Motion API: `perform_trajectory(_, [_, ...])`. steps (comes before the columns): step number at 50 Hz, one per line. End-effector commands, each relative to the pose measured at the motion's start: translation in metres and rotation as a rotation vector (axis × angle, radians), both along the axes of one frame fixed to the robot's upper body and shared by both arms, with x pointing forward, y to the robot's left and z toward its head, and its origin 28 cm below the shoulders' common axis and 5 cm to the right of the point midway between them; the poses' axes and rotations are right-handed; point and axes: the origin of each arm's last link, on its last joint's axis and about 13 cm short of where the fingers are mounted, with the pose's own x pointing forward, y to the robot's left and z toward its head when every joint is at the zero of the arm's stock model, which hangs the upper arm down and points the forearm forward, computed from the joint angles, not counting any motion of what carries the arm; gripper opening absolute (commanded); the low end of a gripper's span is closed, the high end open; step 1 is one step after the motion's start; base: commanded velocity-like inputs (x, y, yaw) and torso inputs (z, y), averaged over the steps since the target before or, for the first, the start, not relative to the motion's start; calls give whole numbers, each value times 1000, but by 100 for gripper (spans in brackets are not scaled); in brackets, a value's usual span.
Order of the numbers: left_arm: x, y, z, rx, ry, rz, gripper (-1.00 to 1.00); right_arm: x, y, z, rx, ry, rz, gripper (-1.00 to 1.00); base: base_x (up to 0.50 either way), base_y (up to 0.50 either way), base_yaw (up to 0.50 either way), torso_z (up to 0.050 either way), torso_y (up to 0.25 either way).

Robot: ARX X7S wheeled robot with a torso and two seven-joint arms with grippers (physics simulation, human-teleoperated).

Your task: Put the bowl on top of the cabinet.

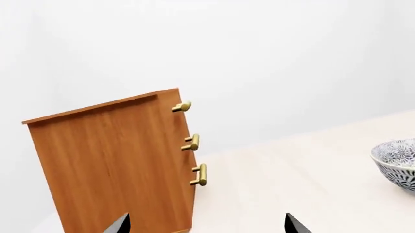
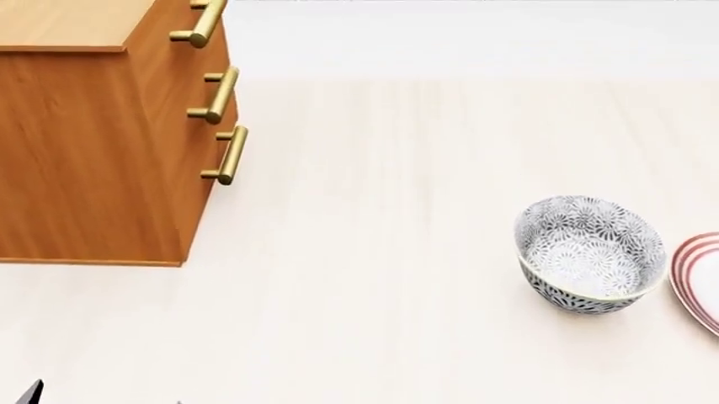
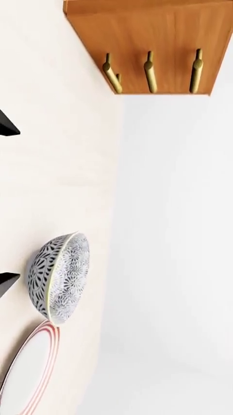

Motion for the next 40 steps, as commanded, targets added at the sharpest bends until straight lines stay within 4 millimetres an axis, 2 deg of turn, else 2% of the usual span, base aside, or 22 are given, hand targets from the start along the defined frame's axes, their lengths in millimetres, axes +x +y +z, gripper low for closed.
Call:
perform_trajectory(1, [-5, 0, 3, 4, -22, 14, 100, -3, 0, 1, -5, -10, 6, 100, 426, 0, 0, 0, 0])
perform_trajectory(34, [-6, 0, 3, 1, -22, 25, 100, -3, 0, 1, -1, -8, 11, 100, 426, 0, 0, 0, 0])
perform_trajectory(40, [-5, 0, 3, -3, -21, 24, 100, -1, 1, 0, -5, 6, -2, 100, 82, 0, 0, 0, 0])
